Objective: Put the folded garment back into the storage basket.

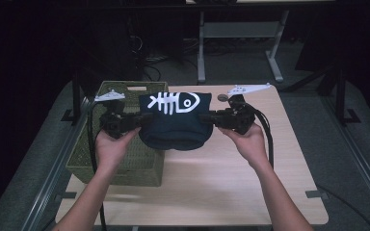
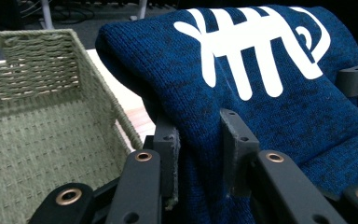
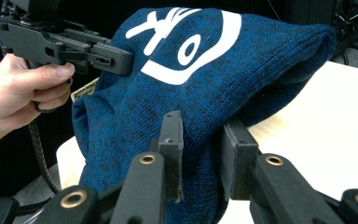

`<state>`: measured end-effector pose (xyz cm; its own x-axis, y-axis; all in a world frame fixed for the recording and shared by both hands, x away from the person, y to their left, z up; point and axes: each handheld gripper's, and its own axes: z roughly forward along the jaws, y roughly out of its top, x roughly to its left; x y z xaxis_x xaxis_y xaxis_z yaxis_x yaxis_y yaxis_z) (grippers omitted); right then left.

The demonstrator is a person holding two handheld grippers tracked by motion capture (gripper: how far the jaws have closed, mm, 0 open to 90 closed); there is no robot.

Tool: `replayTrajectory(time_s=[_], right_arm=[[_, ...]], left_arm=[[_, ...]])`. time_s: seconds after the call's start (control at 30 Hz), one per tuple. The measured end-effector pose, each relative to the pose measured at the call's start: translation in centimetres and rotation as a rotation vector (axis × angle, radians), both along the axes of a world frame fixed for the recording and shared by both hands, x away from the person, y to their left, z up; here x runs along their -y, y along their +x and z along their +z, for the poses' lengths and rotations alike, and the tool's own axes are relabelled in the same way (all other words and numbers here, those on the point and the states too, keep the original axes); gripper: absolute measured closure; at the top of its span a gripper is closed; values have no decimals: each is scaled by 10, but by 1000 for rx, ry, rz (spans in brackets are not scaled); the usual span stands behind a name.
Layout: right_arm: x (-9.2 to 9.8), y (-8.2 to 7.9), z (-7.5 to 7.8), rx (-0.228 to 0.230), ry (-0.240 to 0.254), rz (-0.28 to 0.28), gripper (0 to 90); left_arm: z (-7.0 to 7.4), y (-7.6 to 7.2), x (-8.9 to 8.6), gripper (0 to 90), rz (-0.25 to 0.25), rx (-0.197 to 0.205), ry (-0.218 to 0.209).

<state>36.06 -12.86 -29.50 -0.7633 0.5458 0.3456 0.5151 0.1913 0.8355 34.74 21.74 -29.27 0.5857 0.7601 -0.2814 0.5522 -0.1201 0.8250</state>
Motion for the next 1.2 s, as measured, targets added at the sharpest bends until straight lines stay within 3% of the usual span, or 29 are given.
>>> replayTrajectory(time_s=[0.73, 1.2], right_arm=[[-54, 10, -1, 3, -11, 61, 723], [-103, 22, -19, -25, -6, 95, 723]], left_arm=[[-3, -8, -49, 709, 82, -10, 13], [-15, -13, -90, 708, 161, -38, 38]])
